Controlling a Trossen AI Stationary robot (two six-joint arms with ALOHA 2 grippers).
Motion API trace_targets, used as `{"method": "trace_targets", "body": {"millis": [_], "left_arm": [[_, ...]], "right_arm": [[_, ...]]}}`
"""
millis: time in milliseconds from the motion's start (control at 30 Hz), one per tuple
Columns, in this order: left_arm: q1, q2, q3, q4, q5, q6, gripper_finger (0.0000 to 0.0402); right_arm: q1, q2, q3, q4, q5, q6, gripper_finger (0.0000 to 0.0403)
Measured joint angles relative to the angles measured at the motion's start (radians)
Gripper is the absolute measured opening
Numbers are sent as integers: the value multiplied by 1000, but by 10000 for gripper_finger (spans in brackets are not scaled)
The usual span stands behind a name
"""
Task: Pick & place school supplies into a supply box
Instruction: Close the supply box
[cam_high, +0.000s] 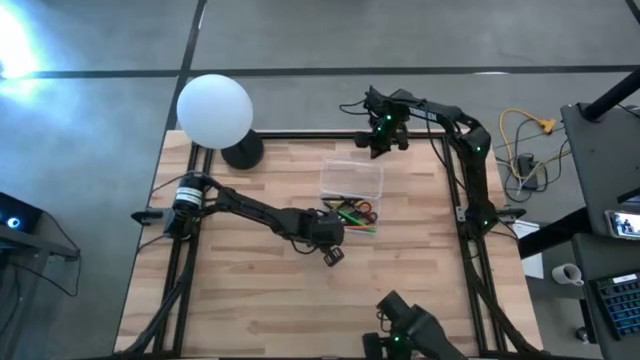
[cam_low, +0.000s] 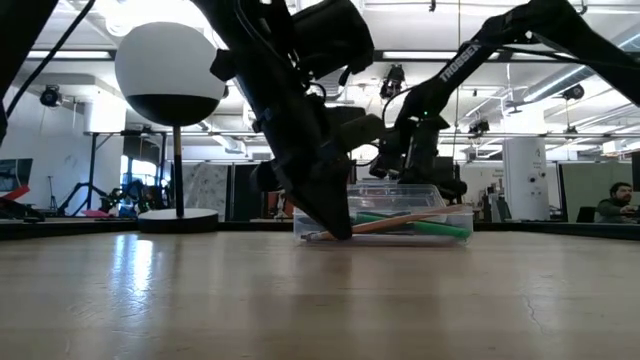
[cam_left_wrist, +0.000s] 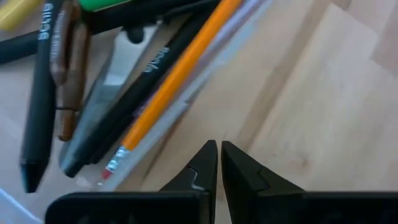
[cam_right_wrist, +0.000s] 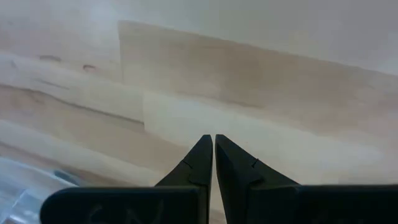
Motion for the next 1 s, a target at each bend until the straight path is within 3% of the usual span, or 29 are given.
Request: {"method": "trace_targets", "body": {"millis": [700, 1000], "left_arm": [[43, 1, -7, 8, 3, 31, 6], [46, 1, -7, 12, 2, 44, 6]], "right_arm": [[59, -51, -5, -75, -90, -88, 13], [72, -137, -5, -110, -113, -113, 13]]}}
